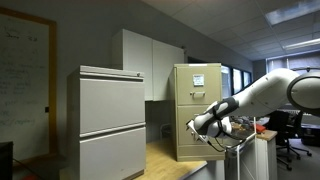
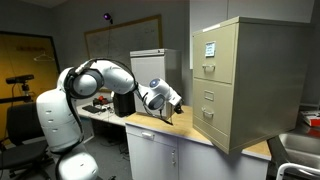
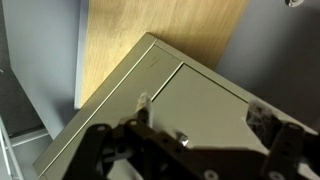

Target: Pull open the bottom drawer

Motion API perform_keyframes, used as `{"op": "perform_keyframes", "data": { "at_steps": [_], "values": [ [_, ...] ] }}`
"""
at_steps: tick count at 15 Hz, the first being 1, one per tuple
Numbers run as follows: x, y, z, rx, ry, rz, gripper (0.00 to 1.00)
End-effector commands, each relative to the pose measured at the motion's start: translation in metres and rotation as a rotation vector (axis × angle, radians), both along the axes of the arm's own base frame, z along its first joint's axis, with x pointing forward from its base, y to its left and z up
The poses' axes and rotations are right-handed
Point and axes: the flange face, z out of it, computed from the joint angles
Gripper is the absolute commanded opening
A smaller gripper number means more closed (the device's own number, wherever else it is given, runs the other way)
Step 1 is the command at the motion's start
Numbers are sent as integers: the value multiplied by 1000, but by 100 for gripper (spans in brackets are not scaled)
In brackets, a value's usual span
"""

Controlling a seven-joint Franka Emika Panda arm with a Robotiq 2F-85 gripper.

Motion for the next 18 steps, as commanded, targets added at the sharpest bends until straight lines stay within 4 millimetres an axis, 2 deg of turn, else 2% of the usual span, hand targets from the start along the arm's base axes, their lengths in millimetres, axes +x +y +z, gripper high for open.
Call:
{"op": "perform_keyframes", "data": {
  "at_steps": [1,6,11,14,18],
  "values": [
    [-2,-29,8,21,-46,-75,100],
    [-10,-71,19,52,-89,-175,100],
    [2,-95,23,77,-109,-216,100],
    [16,-103,15,93,-98,-221,100],
    [30,-119,-7,134,-70,-235,100]
  ]
}}
